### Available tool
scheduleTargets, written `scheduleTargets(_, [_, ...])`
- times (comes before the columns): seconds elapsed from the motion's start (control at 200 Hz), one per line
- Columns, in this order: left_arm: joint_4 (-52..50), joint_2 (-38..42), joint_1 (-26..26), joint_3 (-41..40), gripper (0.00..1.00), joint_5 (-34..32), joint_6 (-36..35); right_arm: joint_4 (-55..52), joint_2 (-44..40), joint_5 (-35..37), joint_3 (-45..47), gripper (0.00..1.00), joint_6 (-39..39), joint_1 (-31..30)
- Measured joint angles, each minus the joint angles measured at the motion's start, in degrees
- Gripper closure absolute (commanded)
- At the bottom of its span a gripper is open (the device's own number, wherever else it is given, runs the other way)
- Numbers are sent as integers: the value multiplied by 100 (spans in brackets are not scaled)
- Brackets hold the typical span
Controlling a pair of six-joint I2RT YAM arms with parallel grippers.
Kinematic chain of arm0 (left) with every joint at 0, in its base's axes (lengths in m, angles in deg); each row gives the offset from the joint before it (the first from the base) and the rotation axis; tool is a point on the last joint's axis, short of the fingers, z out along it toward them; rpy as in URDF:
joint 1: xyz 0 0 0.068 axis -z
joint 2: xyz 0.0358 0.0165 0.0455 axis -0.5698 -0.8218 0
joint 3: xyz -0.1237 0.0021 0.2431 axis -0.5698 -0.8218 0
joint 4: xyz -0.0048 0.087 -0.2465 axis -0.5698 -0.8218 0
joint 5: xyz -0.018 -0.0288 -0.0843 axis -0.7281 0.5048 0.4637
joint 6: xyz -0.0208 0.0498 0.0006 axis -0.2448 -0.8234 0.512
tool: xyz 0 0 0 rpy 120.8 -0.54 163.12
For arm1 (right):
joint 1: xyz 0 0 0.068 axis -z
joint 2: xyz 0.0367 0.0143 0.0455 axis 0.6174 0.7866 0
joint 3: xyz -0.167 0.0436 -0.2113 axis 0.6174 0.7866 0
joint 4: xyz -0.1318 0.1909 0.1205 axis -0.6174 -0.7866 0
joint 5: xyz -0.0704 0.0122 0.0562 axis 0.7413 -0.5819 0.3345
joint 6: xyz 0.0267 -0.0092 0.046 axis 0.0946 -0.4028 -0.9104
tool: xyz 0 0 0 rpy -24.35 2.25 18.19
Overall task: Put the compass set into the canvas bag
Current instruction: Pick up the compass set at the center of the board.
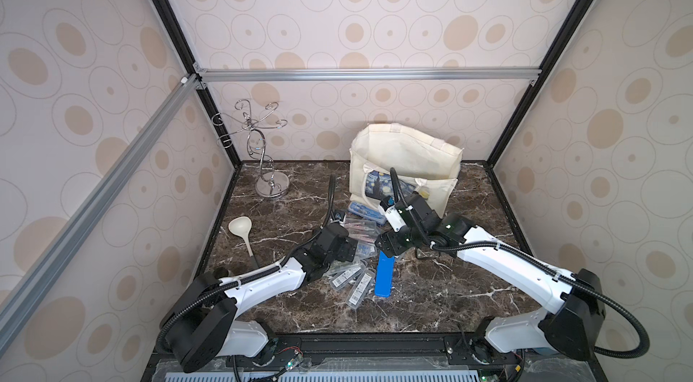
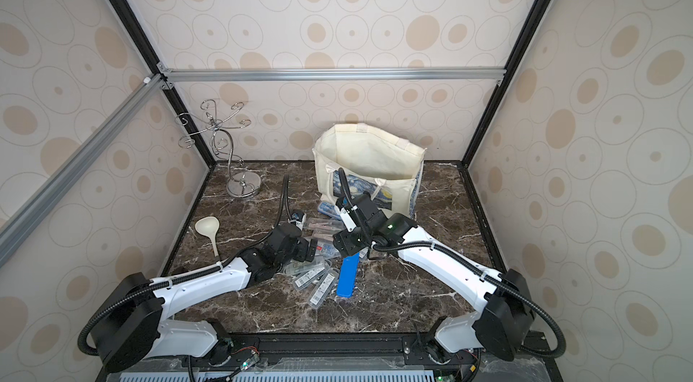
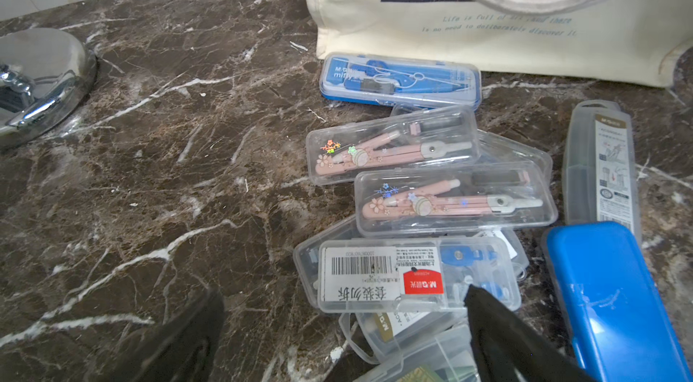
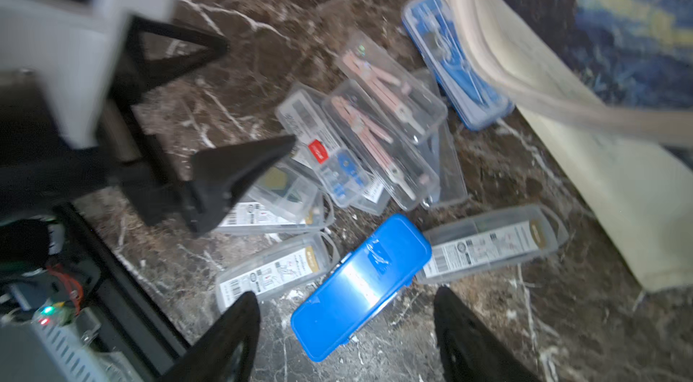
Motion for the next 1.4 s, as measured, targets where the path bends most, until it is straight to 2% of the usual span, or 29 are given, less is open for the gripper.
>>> scheduleTargets(0.115, [107, 74, -57, -131, 0, -13, 136, -114, 199, 389, 321, 23, -629, -197])
scheduleTargets(0.27, [389, 173, -122, -254, 0, -83, 299, -70, 361, 522, 649, 20, -1322, -448])
scheduleTargets(0.53, [925, 448, -199, -507, 0, -114, 439, 114, 979, 737, 680, 18, -1967, -656])
scheduleTargets(0.805, [1231, 575, -245, -706, 0, -87, 459, 107, 1565, 925, 566, 17, -2236, -743])
scheduleTargets(1.401, [1493, 568, -306, -894, 0, 46, 461, -120, 1847, 1147, 490, 18, -2243, -743])
